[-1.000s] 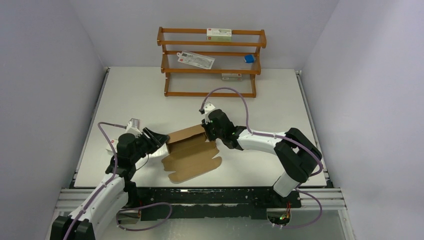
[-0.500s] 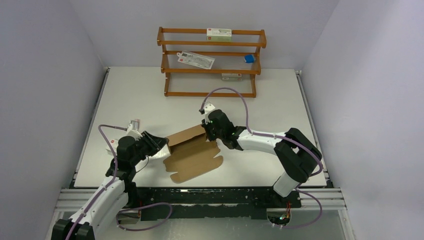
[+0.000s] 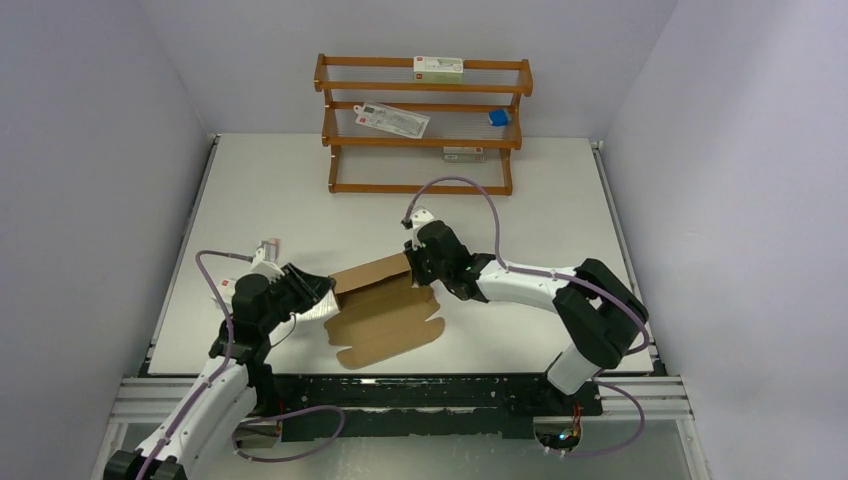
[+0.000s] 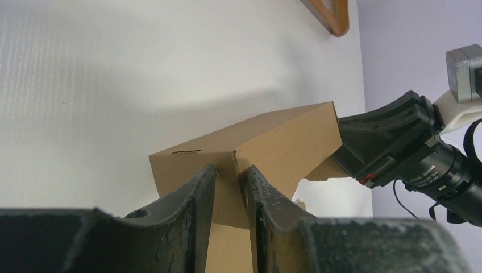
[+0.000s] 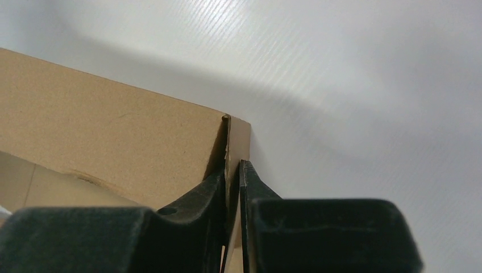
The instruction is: Fold the paper box
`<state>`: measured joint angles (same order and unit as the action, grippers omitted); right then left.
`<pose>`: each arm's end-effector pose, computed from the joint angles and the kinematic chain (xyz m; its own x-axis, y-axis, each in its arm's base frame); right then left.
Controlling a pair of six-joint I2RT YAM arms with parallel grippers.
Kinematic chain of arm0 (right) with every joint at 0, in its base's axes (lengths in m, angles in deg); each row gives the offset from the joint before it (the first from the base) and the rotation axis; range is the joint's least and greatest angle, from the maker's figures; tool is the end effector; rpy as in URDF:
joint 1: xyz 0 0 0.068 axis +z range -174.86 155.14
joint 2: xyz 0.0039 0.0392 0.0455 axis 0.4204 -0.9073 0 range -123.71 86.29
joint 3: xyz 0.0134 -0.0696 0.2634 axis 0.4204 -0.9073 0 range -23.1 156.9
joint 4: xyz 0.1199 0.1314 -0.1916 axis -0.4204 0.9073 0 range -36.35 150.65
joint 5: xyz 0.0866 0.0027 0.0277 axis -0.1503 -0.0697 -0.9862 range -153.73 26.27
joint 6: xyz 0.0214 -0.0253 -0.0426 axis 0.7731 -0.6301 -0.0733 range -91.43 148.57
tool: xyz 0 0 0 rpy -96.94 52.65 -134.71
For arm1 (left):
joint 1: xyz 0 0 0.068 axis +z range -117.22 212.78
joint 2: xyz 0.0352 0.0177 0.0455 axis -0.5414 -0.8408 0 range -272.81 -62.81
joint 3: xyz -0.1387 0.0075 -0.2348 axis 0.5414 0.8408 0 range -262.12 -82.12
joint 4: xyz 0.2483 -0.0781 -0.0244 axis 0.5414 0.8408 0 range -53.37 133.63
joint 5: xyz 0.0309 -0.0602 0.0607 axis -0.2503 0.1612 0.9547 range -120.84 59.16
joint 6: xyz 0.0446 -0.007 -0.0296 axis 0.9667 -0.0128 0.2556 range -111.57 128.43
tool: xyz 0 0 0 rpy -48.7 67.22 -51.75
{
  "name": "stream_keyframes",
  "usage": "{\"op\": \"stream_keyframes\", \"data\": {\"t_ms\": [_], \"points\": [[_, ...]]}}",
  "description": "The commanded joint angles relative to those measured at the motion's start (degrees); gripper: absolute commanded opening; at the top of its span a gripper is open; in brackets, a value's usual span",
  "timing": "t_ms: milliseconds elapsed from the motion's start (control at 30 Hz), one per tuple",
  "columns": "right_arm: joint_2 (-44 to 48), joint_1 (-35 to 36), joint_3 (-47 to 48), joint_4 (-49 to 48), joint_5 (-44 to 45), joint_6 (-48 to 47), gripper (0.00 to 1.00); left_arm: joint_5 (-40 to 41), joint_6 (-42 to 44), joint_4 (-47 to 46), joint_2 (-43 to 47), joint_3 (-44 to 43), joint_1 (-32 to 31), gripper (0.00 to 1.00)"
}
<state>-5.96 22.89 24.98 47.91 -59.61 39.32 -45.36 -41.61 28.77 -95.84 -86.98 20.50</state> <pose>0.2263 0.2452 0.1815 -0.5411 -0.3193 -0.7780 -0.6104 0.7855 0.1021 0.1395 -0.0395 0.1570 -0.5518 -0.6392 -0.5356 0.0198 0.6320 -0.7747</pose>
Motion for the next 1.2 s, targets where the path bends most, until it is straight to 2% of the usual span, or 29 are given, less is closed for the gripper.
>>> {"op": "stream_keyframes", "data": {"t_ms": [0, 267, 400, 733, 967, 1167], "points": [[2.3, 0.7, -1.8, 2.3, -1.9, 2.1, 0.15, 2.3, 2.8, 5.8, 0.0, -1.0, -0.4, 0.32], [5.0, 0.2, -4.1, 1.6, -3.9, 2.8, 0.23, 2.7, 3.9, 5.5, -1.9, -1.2, -0.3, 0.32], [6.1, -0.8, -4.8, 1.9, -3.9, 2.3, 0.24, 2.6, 3.9, 5.1, -2.6, -1.4, -0.3, 0.31], [9.1, -4.1, -9.0, -2.5, -18.5, -1.6, 0.26, 2.7, 3.9, 5.0, -2.7, -1.6, -0.4, 0.31], [9.0, -5.9, -11.6, -7.6, -28.0, -4.1, 0.39, 2.5, 4.0, 5.3, -2.6, -1.9, -0.3, 0.31], [9.1, -6.4, -12.4, -9.5, -32.2, -4.8, 0.5, 2.3, 4.0, 5.5, -2.6, -2.2, -0.3, 0.31]]}}
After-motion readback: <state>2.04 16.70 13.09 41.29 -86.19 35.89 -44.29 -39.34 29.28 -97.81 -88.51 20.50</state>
